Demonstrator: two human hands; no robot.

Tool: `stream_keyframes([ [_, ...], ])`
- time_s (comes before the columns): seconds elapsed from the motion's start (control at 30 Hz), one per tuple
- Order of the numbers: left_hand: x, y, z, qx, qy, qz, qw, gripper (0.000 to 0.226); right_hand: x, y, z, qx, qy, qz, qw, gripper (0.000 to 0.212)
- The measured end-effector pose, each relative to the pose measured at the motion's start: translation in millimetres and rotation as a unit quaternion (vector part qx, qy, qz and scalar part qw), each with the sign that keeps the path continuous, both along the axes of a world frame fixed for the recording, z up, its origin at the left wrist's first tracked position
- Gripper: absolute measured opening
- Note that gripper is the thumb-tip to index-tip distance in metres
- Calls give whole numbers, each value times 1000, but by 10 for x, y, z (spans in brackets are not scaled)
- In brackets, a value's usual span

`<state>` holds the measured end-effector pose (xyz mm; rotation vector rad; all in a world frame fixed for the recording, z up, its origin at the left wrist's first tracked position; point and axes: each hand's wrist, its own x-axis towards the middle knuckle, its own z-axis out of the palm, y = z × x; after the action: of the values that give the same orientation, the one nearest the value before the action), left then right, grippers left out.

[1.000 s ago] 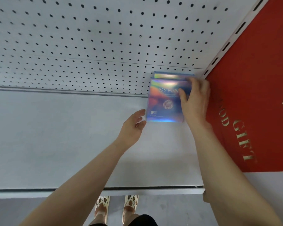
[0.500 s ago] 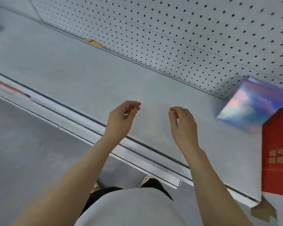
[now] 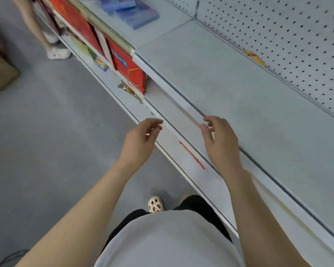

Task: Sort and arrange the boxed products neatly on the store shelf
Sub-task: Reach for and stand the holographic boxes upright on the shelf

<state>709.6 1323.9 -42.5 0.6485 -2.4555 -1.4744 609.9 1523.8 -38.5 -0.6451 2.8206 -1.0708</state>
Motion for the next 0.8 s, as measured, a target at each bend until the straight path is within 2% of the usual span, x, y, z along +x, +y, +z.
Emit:
stream_keyframes([
  [0.3, -141, -1689, -95, -58, -22, 82, 995, 21, -485, -1840, -51, 26, -2, 102, 994, 31],
  [0.57, -1145, -3306, -32, -93, -23, 96, 991, 22, -1544, -3466, -124, -12, 12, 114, 993, 29],
  [0.8, -2156, -4477, 204, -116, -9, 67, 991, 25, -2494, -4673, 110, -36, 35, 75, 996, 28],
])
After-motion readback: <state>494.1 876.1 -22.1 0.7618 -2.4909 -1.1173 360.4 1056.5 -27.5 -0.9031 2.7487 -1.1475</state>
